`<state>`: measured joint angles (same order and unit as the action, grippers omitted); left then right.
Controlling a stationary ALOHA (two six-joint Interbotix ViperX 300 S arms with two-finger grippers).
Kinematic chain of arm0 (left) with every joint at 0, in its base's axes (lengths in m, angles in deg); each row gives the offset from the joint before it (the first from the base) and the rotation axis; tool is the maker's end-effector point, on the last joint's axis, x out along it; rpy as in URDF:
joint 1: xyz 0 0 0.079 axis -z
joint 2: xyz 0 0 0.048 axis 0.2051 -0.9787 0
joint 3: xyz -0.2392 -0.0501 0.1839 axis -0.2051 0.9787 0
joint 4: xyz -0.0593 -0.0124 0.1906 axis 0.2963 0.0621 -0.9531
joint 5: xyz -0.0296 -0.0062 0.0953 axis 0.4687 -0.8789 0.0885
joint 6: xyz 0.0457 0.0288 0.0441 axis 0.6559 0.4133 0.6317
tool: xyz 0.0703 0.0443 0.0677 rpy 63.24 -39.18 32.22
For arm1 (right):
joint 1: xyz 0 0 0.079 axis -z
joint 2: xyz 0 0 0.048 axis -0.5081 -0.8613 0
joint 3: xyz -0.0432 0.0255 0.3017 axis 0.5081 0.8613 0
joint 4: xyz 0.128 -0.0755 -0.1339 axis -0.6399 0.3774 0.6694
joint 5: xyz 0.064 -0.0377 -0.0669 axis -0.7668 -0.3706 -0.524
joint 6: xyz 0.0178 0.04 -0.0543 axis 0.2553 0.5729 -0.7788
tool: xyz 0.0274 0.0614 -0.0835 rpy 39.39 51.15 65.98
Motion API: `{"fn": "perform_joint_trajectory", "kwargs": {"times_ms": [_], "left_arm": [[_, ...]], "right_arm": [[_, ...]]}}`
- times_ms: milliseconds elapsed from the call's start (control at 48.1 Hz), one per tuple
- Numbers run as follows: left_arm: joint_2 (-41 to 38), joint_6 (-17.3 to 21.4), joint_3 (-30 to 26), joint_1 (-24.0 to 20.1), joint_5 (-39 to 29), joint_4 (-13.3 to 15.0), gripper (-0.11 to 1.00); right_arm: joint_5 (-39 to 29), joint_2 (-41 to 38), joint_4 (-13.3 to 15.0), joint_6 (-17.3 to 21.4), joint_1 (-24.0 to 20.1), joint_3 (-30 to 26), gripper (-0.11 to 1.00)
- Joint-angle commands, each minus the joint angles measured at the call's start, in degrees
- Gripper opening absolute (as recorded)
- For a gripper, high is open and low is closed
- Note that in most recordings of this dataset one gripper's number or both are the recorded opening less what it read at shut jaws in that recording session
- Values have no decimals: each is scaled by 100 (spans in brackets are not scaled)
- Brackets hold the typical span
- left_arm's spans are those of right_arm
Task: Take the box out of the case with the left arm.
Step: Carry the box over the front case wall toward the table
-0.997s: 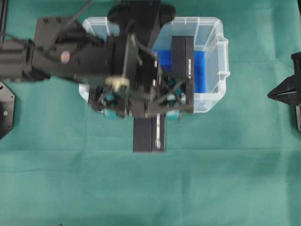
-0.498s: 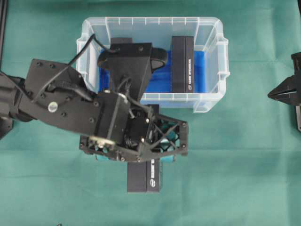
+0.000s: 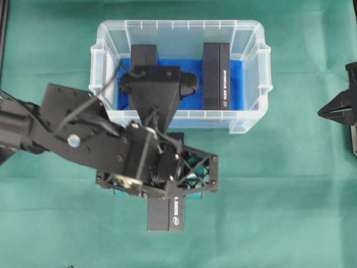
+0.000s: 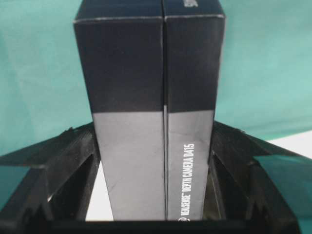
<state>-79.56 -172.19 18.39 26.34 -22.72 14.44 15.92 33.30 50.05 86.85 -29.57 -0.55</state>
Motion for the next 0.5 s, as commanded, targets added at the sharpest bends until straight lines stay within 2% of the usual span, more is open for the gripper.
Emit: {"fn": "perform_joint_trajectory", "kwargs": {"times_ms": [0, 291, 478], "left_arm": [[255, -62, 246, 88, 264, -26, 62], [334, -642, 1705, 316, 1591, -114, 61], [114, -712, 2013, 334, 2145, -123, 61]], "right_arm": [[18, -26, 0, 9, 9, -158, 0], [0, -35, 0, 18, 9, -158, 0], [-9, -44, 0, 18, 9, -158, 0]]}}
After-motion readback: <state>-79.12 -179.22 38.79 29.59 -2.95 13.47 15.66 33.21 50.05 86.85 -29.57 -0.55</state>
